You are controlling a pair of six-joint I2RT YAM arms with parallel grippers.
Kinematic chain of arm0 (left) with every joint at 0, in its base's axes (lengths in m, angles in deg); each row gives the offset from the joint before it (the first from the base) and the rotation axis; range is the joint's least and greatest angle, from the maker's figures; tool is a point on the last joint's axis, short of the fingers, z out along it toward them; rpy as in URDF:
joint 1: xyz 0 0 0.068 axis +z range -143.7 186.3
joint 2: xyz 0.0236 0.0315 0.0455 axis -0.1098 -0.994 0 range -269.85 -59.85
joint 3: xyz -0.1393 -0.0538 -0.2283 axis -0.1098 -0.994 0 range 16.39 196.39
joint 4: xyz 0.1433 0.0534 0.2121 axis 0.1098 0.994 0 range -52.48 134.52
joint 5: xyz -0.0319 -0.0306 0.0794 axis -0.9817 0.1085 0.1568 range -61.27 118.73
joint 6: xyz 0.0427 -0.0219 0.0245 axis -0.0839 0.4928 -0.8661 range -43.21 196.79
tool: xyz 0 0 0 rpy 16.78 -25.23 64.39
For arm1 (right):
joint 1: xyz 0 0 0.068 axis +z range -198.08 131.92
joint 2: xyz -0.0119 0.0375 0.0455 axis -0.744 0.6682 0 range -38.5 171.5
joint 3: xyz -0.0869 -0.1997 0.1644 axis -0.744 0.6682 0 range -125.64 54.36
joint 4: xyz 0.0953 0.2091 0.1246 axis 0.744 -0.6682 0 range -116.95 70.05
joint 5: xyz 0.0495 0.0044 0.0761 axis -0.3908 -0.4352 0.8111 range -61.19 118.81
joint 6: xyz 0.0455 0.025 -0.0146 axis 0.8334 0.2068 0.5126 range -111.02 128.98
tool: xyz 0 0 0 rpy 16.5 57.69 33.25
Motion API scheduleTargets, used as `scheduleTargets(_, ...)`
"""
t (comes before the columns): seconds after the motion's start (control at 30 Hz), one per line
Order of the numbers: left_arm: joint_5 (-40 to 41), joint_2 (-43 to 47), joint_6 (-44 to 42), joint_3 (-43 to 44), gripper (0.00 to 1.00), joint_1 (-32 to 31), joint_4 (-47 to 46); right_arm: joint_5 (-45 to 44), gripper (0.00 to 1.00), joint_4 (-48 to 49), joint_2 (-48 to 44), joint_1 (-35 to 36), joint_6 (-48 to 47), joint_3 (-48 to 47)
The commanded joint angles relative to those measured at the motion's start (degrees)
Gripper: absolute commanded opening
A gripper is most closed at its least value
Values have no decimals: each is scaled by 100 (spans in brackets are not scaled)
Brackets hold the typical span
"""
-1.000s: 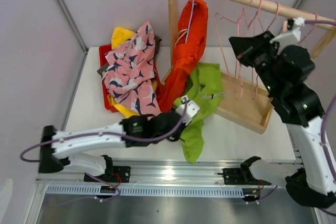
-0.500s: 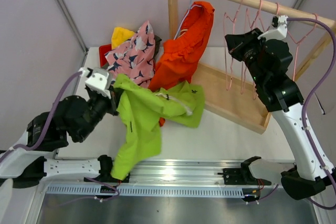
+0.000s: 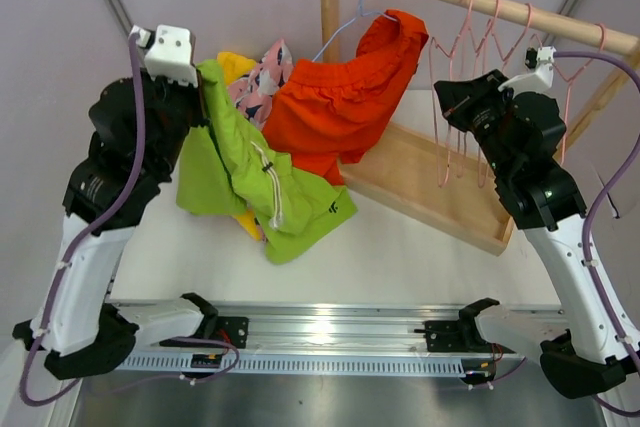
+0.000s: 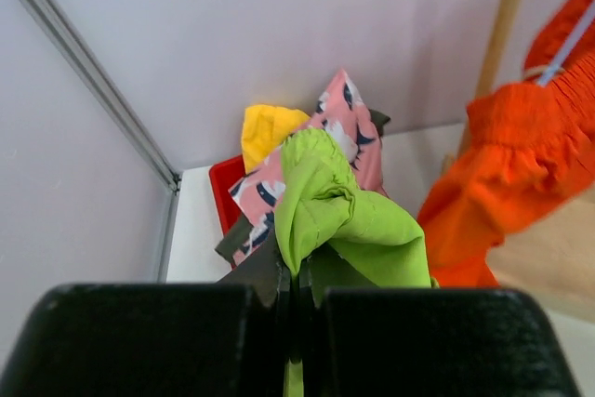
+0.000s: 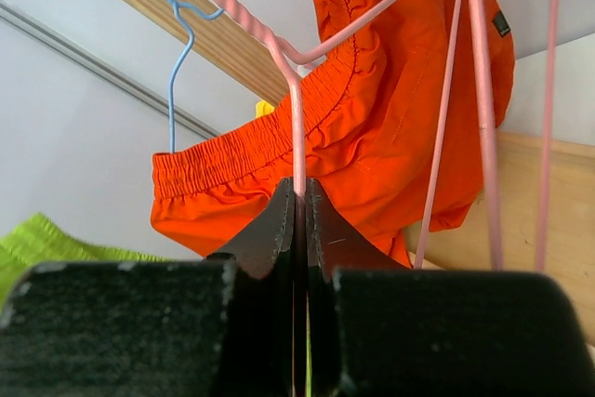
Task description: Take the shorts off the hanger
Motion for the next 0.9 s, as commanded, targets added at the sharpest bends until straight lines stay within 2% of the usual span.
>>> scheduleTargets(0.0,-979,-140,66,440,0,830,-701,95,0,147,60,-138,67,-59)
scheduleTargets(0.03,-1148,-175,241,484,0,1033,-780,122,0,191,69,-164,76,-112)
scheduleTargets(0.1,-1665,-306,435,939,0,1848,-842,123,0,209,139,-217,15,-314)
scheduleTargets(0.17,-1869,-500,498,1177,0,2106,-764,140,0,209,200,-278,-47,-498)
scheduleTargets(0.4,-2414,-1317,647,2223,0,2774,-596,298,0,332,561,-638,-47,-956)
scheduleTargets(0.57,-2853,-1976,727,2435,0,3073,-763,596,0,464,833,-938,137,-842)
scheduleTargets(0.63,-3038,-2283,1016,2401,0,3231,-833,667,0,507,868,-973,216,-746)
scheduleTargets(0.67,-3439,-2555,1086,2340,0,3406,-903,746,0,508,869,-982,251,-615)
scheduleTargets(0.8,-3996,-3312,1359,2137,0,3531,-1053,799,0,569,650,-990,357,-175)
scheduleTargets(0.87,-4058,-3698,1456,2102,5,3531,-948,791,0,587,526,-982,410,80)
